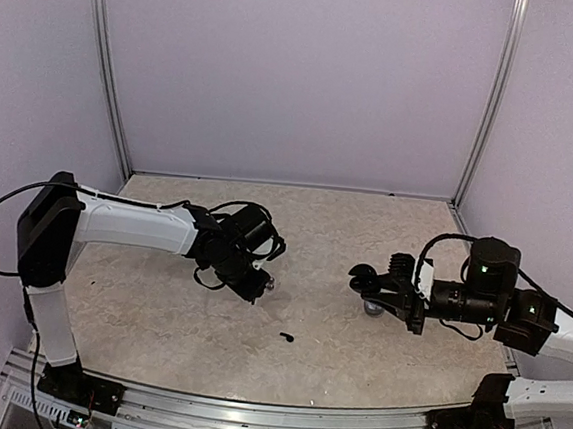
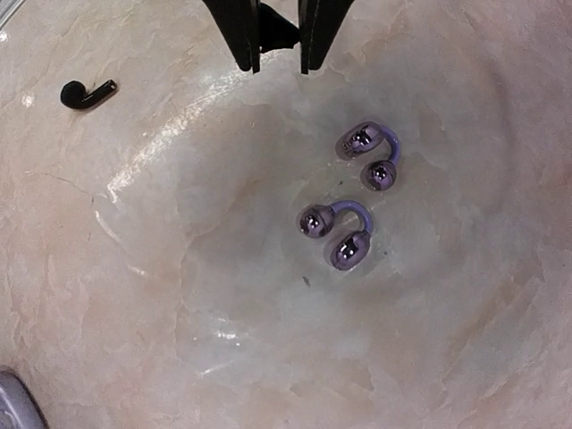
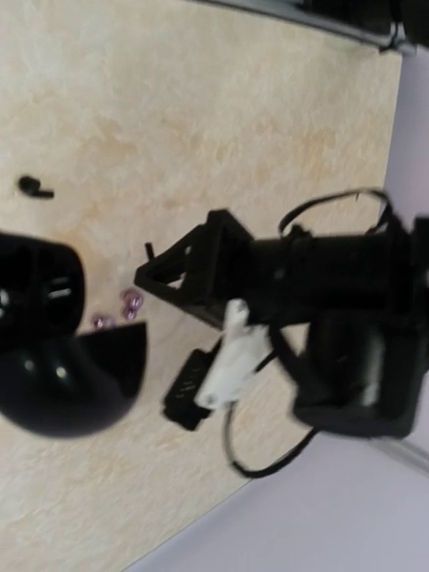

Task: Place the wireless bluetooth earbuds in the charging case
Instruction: Insert the right earbud into the right side groove of the charging case.

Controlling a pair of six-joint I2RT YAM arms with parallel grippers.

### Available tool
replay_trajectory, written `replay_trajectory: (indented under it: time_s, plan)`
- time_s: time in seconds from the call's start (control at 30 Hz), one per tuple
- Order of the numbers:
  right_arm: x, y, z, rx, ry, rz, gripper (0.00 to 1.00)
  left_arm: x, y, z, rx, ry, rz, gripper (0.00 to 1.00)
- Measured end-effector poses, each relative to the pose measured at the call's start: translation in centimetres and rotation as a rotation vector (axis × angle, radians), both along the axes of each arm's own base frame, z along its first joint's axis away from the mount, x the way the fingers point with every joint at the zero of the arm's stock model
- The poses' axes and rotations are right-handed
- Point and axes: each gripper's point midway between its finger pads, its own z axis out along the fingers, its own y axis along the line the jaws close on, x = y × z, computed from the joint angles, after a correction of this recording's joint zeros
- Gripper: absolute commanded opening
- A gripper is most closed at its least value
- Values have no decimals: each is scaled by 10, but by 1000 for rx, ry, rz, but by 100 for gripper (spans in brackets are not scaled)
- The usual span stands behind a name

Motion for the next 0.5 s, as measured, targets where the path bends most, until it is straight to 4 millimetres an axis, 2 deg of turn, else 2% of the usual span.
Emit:
replay_trajectory:
  time_s: [0.2,0.37,0.5]
  plan:
    - [20,3,-2,14,20,-91,0,13,-6,36,-107,-101,26,13]
    - [37,14,-17,15,76,-152,0,29,-15,92,-252,-236,65,13]
    - [46,20,-28,33,111,-179,0,34,-19,134,-373,-325,81,13]
